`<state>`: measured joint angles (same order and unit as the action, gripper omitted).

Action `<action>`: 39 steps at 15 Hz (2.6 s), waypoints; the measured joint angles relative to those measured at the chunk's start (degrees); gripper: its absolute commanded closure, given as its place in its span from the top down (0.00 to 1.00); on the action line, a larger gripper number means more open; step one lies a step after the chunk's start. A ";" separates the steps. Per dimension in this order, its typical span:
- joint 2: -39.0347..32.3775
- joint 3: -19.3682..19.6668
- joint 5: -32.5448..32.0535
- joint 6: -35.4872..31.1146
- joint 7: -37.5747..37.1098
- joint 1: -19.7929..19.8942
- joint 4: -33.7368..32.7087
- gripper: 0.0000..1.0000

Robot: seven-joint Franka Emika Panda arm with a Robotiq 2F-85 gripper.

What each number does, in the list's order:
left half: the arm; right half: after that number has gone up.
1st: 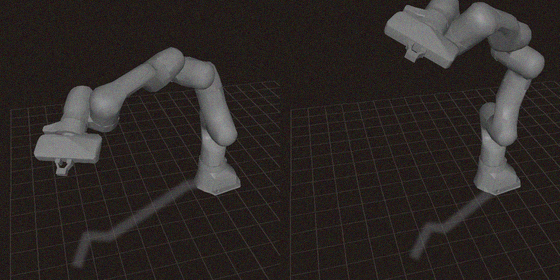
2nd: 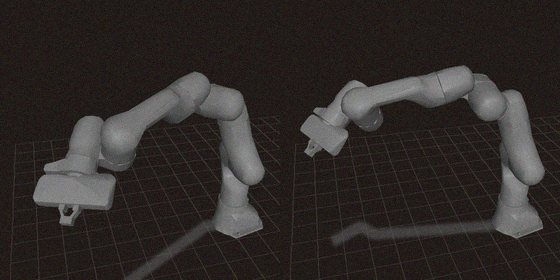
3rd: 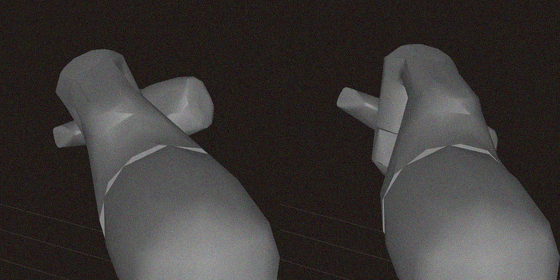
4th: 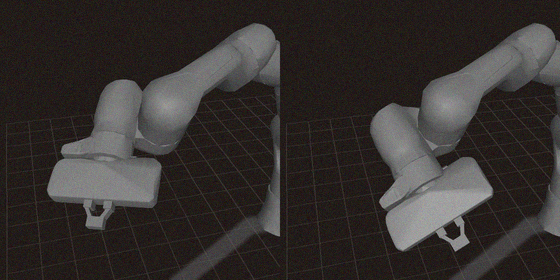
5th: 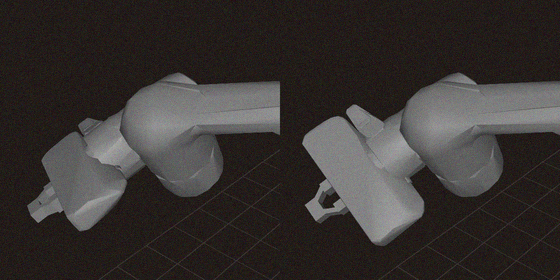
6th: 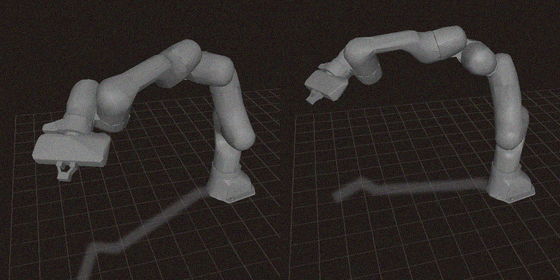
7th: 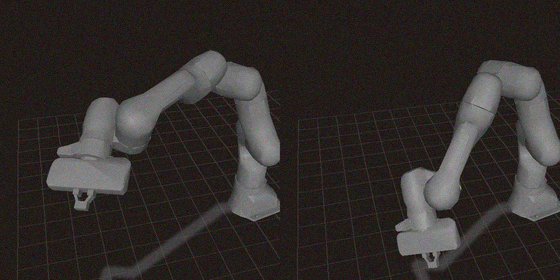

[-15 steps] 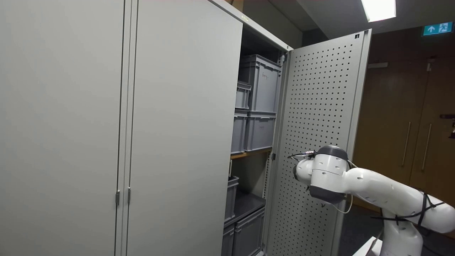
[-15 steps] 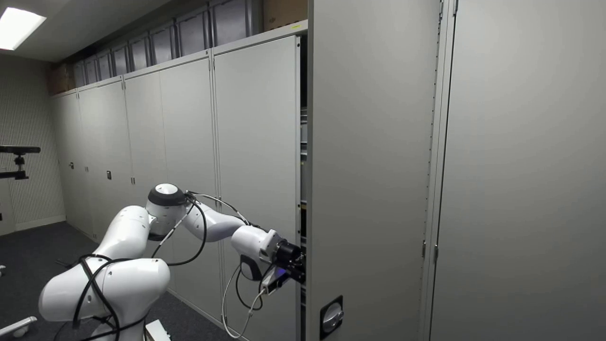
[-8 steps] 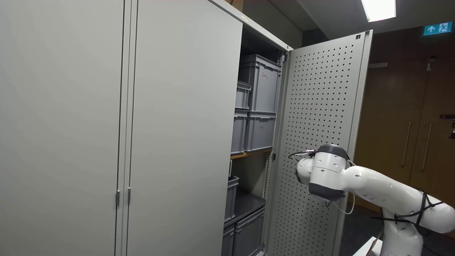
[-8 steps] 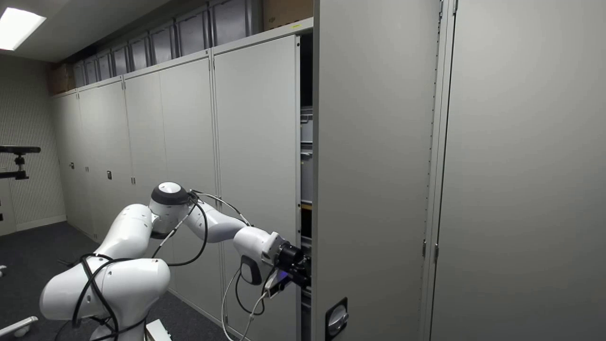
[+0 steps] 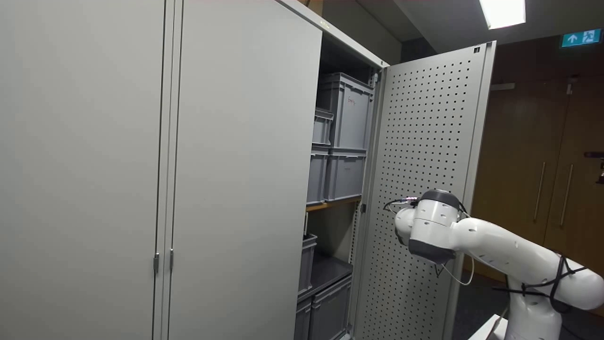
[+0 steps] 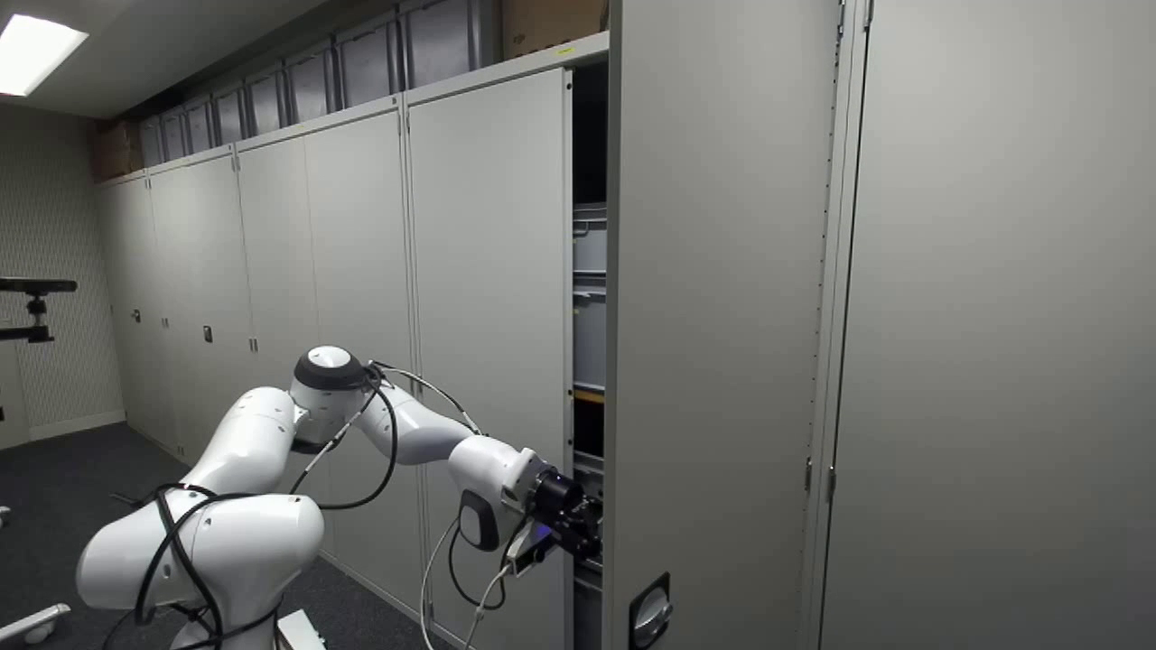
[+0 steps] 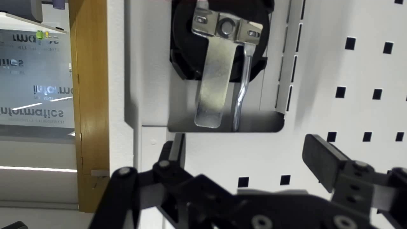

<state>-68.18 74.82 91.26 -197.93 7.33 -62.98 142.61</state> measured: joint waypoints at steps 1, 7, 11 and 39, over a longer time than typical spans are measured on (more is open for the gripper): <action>0.20 -0.14 -0.31 0.12 -0.53 0.33 0.03 1.00; 0.13 -0.19 -0.24 0.38 -0.53 1.93 0.05 1.00; 0.11 -0.31 -0.27 0.39 -0.53 3.53 -0.13 1.00; -3.29 -3.22 -0.03 0.22 -0.53 14.75 -5.45 1.00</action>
<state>-71.47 71.59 91.23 -197.72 6.80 -48.23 137.15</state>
